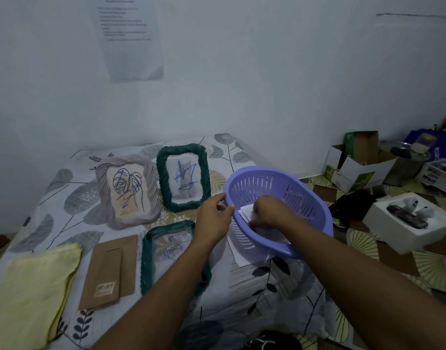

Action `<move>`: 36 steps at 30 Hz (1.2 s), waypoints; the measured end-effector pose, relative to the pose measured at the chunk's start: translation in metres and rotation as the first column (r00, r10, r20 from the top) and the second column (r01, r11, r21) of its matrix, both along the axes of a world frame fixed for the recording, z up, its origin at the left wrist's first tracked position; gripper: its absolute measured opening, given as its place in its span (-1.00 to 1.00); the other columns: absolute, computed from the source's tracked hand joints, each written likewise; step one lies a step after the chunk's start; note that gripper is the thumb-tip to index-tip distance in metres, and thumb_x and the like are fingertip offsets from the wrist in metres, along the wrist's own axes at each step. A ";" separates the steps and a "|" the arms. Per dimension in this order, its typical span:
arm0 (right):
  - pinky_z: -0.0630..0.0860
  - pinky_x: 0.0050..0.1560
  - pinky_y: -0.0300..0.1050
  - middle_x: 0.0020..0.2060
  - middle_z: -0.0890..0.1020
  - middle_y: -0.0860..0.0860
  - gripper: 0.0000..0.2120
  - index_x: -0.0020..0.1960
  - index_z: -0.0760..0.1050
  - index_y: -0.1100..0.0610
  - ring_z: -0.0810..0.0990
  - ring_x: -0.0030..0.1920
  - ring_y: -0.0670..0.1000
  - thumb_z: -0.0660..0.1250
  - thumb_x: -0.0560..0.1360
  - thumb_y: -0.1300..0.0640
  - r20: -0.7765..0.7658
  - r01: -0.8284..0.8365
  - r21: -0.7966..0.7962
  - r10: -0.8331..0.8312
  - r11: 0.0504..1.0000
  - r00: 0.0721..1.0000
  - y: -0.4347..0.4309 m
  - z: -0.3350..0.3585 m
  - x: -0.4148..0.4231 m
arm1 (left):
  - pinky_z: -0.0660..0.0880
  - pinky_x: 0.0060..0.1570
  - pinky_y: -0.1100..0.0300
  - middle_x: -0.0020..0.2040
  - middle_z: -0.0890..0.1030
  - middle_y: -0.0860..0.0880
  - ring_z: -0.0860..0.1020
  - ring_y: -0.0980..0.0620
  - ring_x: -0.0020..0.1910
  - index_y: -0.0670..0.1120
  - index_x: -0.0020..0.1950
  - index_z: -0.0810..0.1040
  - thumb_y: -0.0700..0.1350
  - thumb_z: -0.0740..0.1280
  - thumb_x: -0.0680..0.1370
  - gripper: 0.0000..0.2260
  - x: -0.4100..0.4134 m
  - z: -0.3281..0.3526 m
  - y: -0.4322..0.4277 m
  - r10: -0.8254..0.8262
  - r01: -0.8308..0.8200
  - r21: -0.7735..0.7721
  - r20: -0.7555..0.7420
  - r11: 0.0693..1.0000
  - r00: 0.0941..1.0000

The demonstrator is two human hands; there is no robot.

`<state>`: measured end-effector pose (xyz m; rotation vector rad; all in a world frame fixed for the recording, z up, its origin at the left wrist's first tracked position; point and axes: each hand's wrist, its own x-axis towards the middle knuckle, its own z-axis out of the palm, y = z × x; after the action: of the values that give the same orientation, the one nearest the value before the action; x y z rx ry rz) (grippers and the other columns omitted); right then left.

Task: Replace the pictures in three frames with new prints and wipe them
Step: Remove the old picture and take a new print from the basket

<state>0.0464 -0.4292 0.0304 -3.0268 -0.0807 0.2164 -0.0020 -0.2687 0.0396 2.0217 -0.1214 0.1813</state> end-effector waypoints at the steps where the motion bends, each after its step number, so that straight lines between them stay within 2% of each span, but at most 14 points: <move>1: 0.46 -0.24 -0.10 -0.38 0.42 0.03 -0.63 -0.38 0.34 0.09 0.49 -0.28 0.10 0.48 0.35 -0.05 -0.003 -0.005 -0.001 0.005 1.000 1.000 0.001 0.001 -0.001 | 0.39 -0.03 0.18 0.08 0.56 -0.01 0.50 0.05 -0.06 -0.14 0.31 0.52 -0.18 0.33 0.57 -0.70 0.001 0.000 0.000 0.001 -0.001 0.002 0.000 1.000 1.000; 6: 0.53 -0.21 -0.06 -0.40 0.45 0.06 -0.79 -0.29 0.46 0.17 0.52 -0.30 0.13 0.40 0.43 0.09 0.034 0.003 0.048 -0.005 0.999 0.999 0.003 0.005 -0.002 | 0.39 -0.02 0.18 0.13 0.58 -0.05 0.49 0.05 -0.04 -0.14 0.31 0.51 -0.18 0.33 0.57 -0.70 0.001 -0.001 0.000 0.002 -0.002 0.011 0.007 1.000 1.000; 8: 0.56 -0.18 -0.02 -0.40 0.48 0.07 -0.76 -0.32 0.46 0.16 0.55 -0.29 0.14 0.38 0.45 0.08 0.057 0.030 0.095 -0.035 0.995 0.998 0.003 0.006 -0.003 | 0.38 -0.03 0.19 0.07 0.56 -0.02 0.49 0.05 -0.05 -0.16 0.30 0.52 -0.20 0.32 0.57 -0.70 0.001 0.001 -0.001 0.006 -0.006 0.012 0.010 1.000 1.000; 11: 0.60 -0.18 0.00 -0.40 0.57 0.10 -0.75 -0.31 0.57 0.22 0.59 -0.30 0.12 0.41 0.43 0.06 0.066 0.070 0.172 -0.082 0.983 0.994 0.002 0.009 -0.002 | 0.40 -0.03 0.18 0.05 0.57 -0.03 0.51 0.03 -0.05 -0.17 0.27 0.53 -0.20 0.33 0.56 -0.72 0.002 0.000 -0.001 0.008 -0.009 0.017 0.014 1.000 1.000; 13: 0.56 -0.27 -0.05 -0.48 0.52 0.08 -0.73 -0.39 0.52 0.19 0.55 -0.38 0.08 0.41 0.42 0.08 0.078 0.107 0.238 -0.128 0.965 0.989 0.000 0.012 -0.002 | 0.42 -0.02 0.16 0.08 0.58 -0.04 0.52 0.02 -0.03 -0.16 0.28 0.53 -0.19 0.33 0.56 -0.72 0.003 -0.001 -0.001 0.004 -0.005 0.019 0.013 1.000 1.000; 15: 0.41 -0.37 -0.12 -0.54 0.42 0.08 -0.68 -0.46 0.42 0.15 0.42 -0.46 0.05 0.37 0.44 0.13 0.085 0.138 0.314 -0.172 0.940 0.981 -0.004 0.014 -0.001 | 0.44 0.03 0.14 0.06 0.56 0.00 0.52 0.02 0.00 -0.15 0.30 0.52 -0.18 0.33 0.56 -0.70 0.004 -0.001 0.000 0.005 -0.005 0.019 0.014 1.000 1.000; 18: 0.42 -0.28 -0.13 -0.38 0.60 0.22 -0.76 -0.33 0.58 0.28 0.50 -0.36 0.05 0.34 0.47 0.19 0.081 0.166 0.441 -0.223 0.882 0.971 -0.012 0.021 -0.001 | 0.47 0.09 0.10 0.14 0.58 -0.03 0.53 0.01 0.04 -0.13 0.32 0.51 -0.16 0.35 0.56 -0.68 0.006 -0.003 0.002 0.003 -0.003 0.018 0.013 1.000 1.000; 21: 0.48 -0.13 -0.09 -0.24 0.66 0.07 -0.84 -0.16 0.66 0.23 0.56 -0.22 0.02 0.39 0.50 0.15 0.053 0.178 0.668 -0.285 0.723 0.957 -0.013 0.035 -0.004 | 0.50 0.09 0.07 0.20 0.56 -0.02 0.52 0.03 0.06 -0.09 0.33 0.50 -0.10 0.35 0.56 -0.66 0.009 -0.003 0.004 0.029 -0.029 -0.010 0.002 1.000 1.000; 25: 0.44 -0.25 -0.14 -0.26 0.60 0.01 -0.94 -0.15 0.60 0.14 0.52 -0.22 0.04 0.42 0.49 0.17 -0.041 0.142 0.925 -0.280 0.352 0.959 0.008 0.068 -0.015 | 0.43 0.05 0.17 0.14 0.51 0.04 0.49 0.06 0.07 -0.09 0.35 0.46 -0.05 0.30 0.58 -0.66 0.012 0.009 0.016 0.092 -0.101 -0.120 -0.078 0.988 0.993; 27: 0.45 -0.29 -0.14 -0.22 0.60 0.04 -0.94 -0.05 0.56 0.18 0.54 -0.22 0.04 0.41 0.50 0.22 -0.075 0.125 0.969 -0.229 0.212 0.970 0.025 0.082 -0.024 | 0.50 0.05 0.11 0.14 0.57 -0.02 0.54 -0.01 0.05 -0.09 0.31 0.47 0.00 0.28 0.59 -0.68 0.014 0.014 0.027 0.087 -0.132 -0.256 -0.179 0.958 0.980; 29: 0.55 -0.21 -0.05 -0.16 0.62 0.09 -0.90 0.02 0.53 0.23 0.57 -0.19 0.07 0.37 0.51 0.27 -0.100 0.119 0.986 -0.159 0.118 0.982 0.043 0.092 -0.033 | 0.53 -0.07 0.09 0.05 0.61 -0.09 0.57 -0.05 -0.04 -0.12 0.22 0.51 -0.01 0.24 0.61 -0.73 0.012 0.021 0.040 0.032 -0.161 -0.440 -0.287 0.883 0.957; 31: 0.60 -0.08 0.03 -0.12 0.63 0.12 -0.86 0.07 0.52 0.26 0.60 -0.15 0.10 0.35 0.51 0.31 -0.105 0.116 0.988 -0.113 0.102 0.988 0.060 0.094 -0.040 | 0.53 -0.11 0.05 -0.01 0.60 -0.10 0.54 -0.06 -0.09 -0.11 0.16 0.54 -0.09 0.25 0.61 -0.81 0.006 0.028 0.057 0.010 -0.177 -0.522 -0.307 0.834 0.952; 33: 0.61 -0.06 0.08 -0.08 0.64 0.15 -0.82 0.11 0.50 0.26 0.62 -0.13 0.12 0.33 0.51 0.34 -0.110 0.123 0.984 -0.109 0.127 0.988 0.074 0.089 -0.043 | 0.56 -0.04 -0.02 0.01 0.61 -0.10 0.57 -0.07 -0.07 -0.11 0.17 0.53 -0.19 0.28 0.58 -0.83 0.001 0.030 0.079 0.025 -0.181 -0.535 -0.286 0.825 0.958; 36: 0.63 -0.04 0.20 -0.04 0.62 0.26 -0.74 0.13 0.45 0.13 0.64 -0.02 0.23 0.36 0.49 0.35 -0.060 0.096 0.958 -0.137 0.269 0.989 0.094 0.069 -0.046 | 0.61 -0.04 0.00 -0.05 0.64 -0.10 0.61 -0.08 -0.06 -0.14 0.16 0.53 -0.28 0.36 0.52 -0.78 -0.009 0.023 0.113 0.098 -0.201 -0.466 -0.236 0.862 0.967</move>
<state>0.0004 -0.3348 0.0991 -1.7402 0.0183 0.0452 -0.0106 -0.1560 0.0629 1.5290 0.1998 0.0884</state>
